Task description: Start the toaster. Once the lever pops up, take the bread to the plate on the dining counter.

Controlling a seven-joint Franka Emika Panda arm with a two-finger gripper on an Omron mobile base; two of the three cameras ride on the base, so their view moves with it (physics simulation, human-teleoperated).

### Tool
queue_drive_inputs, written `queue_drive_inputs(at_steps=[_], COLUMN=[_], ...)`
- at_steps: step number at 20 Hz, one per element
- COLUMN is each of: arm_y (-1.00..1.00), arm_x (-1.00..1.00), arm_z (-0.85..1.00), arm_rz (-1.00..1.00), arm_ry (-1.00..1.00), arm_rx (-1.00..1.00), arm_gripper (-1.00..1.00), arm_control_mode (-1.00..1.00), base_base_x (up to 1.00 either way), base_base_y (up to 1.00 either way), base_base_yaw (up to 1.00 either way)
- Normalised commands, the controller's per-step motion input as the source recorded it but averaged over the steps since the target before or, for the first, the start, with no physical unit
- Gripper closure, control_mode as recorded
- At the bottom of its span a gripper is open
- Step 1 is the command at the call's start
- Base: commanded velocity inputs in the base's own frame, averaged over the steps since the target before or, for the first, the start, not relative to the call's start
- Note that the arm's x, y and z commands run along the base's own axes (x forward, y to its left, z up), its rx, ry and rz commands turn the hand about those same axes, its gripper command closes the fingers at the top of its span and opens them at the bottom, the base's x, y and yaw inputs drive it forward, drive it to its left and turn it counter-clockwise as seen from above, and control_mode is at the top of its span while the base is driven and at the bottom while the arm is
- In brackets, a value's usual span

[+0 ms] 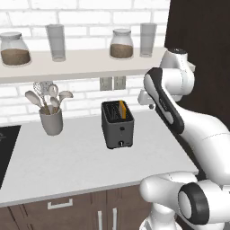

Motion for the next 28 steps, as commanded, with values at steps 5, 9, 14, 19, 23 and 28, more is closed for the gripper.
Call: queue_drive_inputs(at_steps=[5,9,14,19,23,28], arm_y=[0.06,0.28,0.28,0.32,0.37,0.31], arm_x=[0.06,0.22,0.27,0.23,0.16,0.13], arm_z=[-0.03,-0.16,-0.21,-0.23,-0.26,-0.31], arm_rz=[0.00,0.00,0.00,0.00,0.00,0.00], arm_ry=[0.00,0.00,0.00,0.00,0.00,0.00], arm_rx=[0.00,-0.02,-0.01,-0.03,-0.03,-0.01], arm_gripper=[-1.00,-1.00,-1.00,1.00,1.00,1.00], arm_control_mode=[-1.00,-1.00,-1.00,-1.00,-1.00,-1.00], base_base_x=[0.00,0.00,0.00,0.00,0.00,0.00], base_base_y=[0.00,0.00,0.00,0.00,0.00,0.00], base_base_yaw=[0.00,0.00,0.00,0.00,0.00,0.00])
